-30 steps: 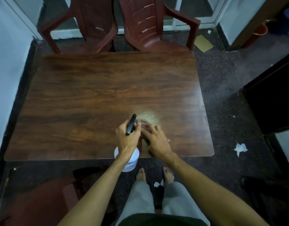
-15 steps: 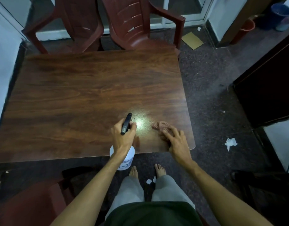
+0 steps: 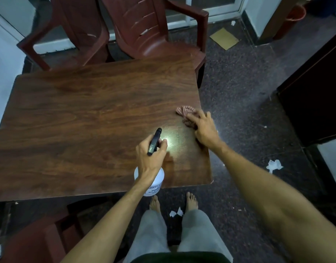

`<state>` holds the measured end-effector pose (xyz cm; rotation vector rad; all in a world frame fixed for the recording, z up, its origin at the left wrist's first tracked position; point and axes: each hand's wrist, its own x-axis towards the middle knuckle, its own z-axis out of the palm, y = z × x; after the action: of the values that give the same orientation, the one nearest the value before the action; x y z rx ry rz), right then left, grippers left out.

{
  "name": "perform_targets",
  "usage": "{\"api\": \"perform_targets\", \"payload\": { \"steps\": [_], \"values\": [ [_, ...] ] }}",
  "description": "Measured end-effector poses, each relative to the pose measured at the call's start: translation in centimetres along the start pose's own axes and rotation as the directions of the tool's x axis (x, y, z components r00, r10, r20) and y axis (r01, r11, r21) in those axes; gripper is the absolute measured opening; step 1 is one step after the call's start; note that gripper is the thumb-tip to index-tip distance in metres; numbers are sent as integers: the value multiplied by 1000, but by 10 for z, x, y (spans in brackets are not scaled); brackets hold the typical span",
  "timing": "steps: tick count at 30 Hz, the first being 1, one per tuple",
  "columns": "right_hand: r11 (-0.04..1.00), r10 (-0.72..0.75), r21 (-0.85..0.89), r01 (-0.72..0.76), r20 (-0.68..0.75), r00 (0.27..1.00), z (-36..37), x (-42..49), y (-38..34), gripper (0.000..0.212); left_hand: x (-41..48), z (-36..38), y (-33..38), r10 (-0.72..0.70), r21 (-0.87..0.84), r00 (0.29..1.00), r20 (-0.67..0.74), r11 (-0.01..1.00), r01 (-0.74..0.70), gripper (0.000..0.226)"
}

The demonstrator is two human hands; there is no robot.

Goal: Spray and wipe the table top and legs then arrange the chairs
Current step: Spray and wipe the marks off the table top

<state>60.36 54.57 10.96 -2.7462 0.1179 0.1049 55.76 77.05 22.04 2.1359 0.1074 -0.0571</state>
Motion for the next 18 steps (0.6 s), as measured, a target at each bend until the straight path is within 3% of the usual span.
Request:
{"api": "perform_targets", "payload": {
  "steps": [4, 10, 15, 18],
  "values": [
    [999, -33, -36, 33, -4, 999, -13, 24, 9, 80, 1, 16, 10, 2, 12, 1000, -4, 1000, -2, 18],
    [993, -99, 63, 96, 47, 994, 10, -132, 2, 84, -21, 11, 10, -17, -18, 1000, -22, 1000, 17, 20],
    [942, 288, 198, -272, -54, 956, 15, -204, -34, 87, -51, -11, -12, -37, -45, 999, 19, 998, 38, 20],
    [955, 225, 199, -220, -3, 974, 37, -225, -90, 90, -60, -28, -17, -60, -49, 998, 17, 997, 60, 22]
  ]
}}
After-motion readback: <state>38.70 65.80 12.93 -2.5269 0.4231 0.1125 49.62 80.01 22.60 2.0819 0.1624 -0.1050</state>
